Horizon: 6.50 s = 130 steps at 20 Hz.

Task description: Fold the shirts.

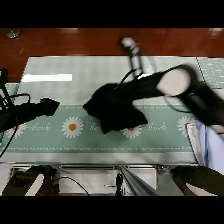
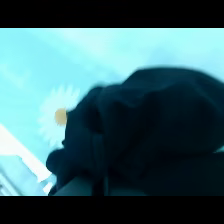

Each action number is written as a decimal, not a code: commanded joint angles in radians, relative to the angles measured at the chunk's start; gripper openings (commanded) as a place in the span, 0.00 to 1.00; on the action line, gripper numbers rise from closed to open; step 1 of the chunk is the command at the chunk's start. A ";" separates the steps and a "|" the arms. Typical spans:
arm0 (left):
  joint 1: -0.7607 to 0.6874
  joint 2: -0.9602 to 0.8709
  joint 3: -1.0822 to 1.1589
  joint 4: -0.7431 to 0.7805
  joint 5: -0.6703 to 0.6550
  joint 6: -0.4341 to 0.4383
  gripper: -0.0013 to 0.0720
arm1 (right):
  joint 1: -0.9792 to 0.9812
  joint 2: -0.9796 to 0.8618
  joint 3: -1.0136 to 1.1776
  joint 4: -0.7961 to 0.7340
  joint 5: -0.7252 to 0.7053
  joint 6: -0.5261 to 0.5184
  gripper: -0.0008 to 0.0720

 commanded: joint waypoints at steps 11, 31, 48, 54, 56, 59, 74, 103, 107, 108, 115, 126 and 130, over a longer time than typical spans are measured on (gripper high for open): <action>0.034 -0.131 -0.068 -0.039 -0.256 0.051 0.98 | -0.637 0.139 -0.098 -0.120 0.225 -0.002 0.88; -0.018 -0.621 -0.227 -0.956 0.019 0.718 0.05 | -0.683 0.268 -0.781 0.225 0.011 -0.145 0.86; -0.018 -0.621 -0.173 -0.957 -0.002 0.728 0.05 | -0.529 -0.034 -0.672 0.561 -0.022 -0.333 0.86; -0.006 -0.619 -0.136 -0.957 -0.070 0.728 0.05 | -0.480 -0.098 -0.488 0.493 0.018 -0.344 0.04; 0.015 -0.600 -0.029 -0.958 -0.133 0.722 0.05 | -0.507 -0.090 -0.334 0.423 0.107 -0.320 0.04; 0.041 -0.555 0.301 -0.948 -0.123 0.622 0.05 | -0.546 -0.045 0.075 0.234 0.171 -0.169 0.04; 0.046 -0.287 1.431 -0.152 -0.288 0.133 0.05 | -0.561 0.493 0.880 -0.099 0.279 -0.141 0.04; -0.029 -0.863 0.556 -0.262 -0.010 0.238 0.05 | -0.565 -0.311 0.320 0.167 0.038 -0.005 0.04; 0.001 -0.889 0.578 -0.226 -0.017 0.238 0.98 | -0.643 -0.335 0.336 0.272 0.126 -0.061 0.86; 0.028 -0.889 0.608 -0.180 -0.047 0.238 0.98 | -0.689 -0.327 0.359 0.271 0.223 -0.087 0.86; 0.285 -0.956 0.680 -0.096 -0.152 0.178 0.98 | -1.003 -0.031 0.068 -0.105 0.517 -0.126 0.86; 0.135 -1.257 0.718 -0.576 -0.200 0.345 0.98 | -0.922 0.318 -0.650 0.079 0.422 -0.166 0.86; 0.075 -1.300 0.772 -0.575 -0.203 0.354 0.89 | -0.797 0.318 -0.724 0.080 0.431 -0.124 0.86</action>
